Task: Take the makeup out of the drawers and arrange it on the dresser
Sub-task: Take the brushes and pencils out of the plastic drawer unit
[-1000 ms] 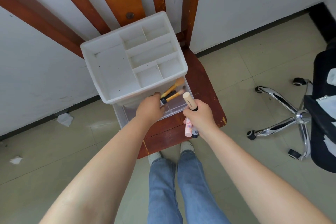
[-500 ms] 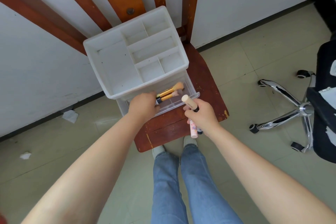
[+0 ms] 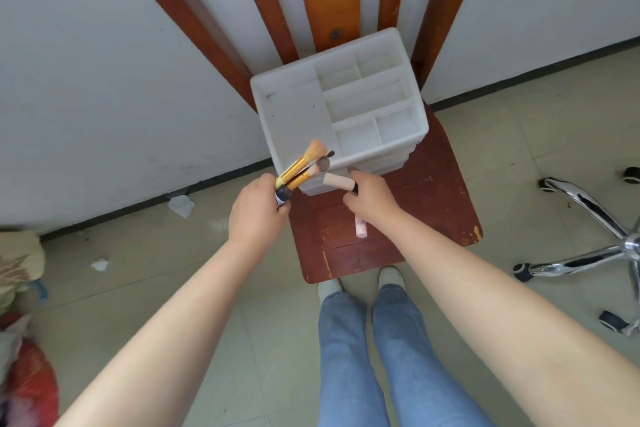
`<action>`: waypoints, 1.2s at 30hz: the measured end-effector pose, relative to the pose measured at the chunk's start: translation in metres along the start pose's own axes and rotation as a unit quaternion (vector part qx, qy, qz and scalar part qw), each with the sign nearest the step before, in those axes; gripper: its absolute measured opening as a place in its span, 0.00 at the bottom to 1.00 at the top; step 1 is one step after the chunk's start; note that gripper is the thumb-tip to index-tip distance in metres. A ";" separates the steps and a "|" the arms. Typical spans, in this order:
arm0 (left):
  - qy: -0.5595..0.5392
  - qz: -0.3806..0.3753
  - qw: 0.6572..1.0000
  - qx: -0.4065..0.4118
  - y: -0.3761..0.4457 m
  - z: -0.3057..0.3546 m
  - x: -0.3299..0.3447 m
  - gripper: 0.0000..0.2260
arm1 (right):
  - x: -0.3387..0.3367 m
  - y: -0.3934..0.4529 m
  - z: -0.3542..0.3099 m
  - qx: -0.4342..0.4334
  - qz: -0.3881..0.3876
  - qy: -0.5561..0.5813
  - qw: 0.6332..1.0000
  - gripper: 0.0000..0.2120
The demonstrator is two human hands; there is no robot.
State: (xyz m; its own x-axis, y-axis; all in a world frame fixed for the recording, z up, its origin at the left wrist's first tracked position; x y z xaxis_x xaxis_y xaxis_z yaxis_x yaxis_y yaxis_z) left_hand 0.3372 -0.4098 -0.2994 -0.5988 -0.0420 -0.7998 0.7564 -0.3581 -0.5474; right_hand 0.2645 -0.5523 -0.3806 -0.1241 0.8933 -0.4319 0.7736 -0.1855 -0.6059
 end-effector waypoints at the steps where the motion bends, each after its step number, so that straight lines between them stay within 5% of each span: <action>1: 0.003 0.002 1.000 -0.005 0.000 -0.005 -0.002 0.05 | 0.001 0.006 -0.003 0.008 -0.008 -0.011 1.000 0.09; 10: 0.082 -0.004 0.996 0.038 -0.001 0.016 -0.029 0.05 | -0.022 -0.026 0.000 0.055 0.025 -0.083 0.995 0.08; 16: 0.213 0.015 0.956 0.203 -0.022 0.123 -0.054 0.10 | -0.104 -0.141 -0.010 0.095 0.203 -0.227 0.948 0.11; 19: 0.244 0.024 0.914 0.322 -0.068 0.201 -0.057 0.11 | -0.147 -0.237 -0.018 0.141 0.342 -0.268 0.890 0.07; 22: 0.281 0.027 0.852 0.441 -0.143 0.277 -0.041 0.12 | -0.155 -0.334 0.000 0.225 0.381 -0.287 0.850 0.20; 27: 0.339 0.016 0.713 0.614 -0.323 0.376 0.033 0.11 | -0.111 -0.518 0.062 0.391 0.405 -0.266 0.782 0.22; 31: 0.362 -0.002 0.558 0.747 -0.520 0.391 0.114 0.12 | -0.023 -0.691 0.102 0.532 0.418 -0.181 0.714 0.21; 34: 0.372 -0.007 0.429 0.823 -0.668 0.362 0.180 0.12 | 0.067 -0.832 0.122 0.634 0.479 -0.047 0.605 0.12; 36: 0.370 -0.009 0.352 0.860 -0.762 0.328 0.225 0.12 | 0.133 -0.900 0.124 0.680 0.481 -0.045 0.552 0.18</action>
State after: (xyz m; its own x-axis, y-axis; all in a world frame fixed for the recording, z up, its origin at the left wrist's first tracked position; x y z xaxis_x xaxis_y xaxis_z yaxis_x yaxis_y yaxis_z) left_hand -0.4603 -0.4525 0.0182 0.1142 0.0007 -0.9935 -0.9040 -0.4146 -0.1042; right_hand -0.5256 -0.3176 0.0249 -0.1405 0.1008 -0.9849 -0.6651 -0.7465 0.0185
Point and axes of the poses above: each hand's wrist, its own y-axis towards the middle knuckle, its own x-axis out of the palm, z = x × y, the point moved 10 cm from there along y, towards the middle knuckle, and after that the axes turned 8 degrees about -z, right-handed, at the moved point
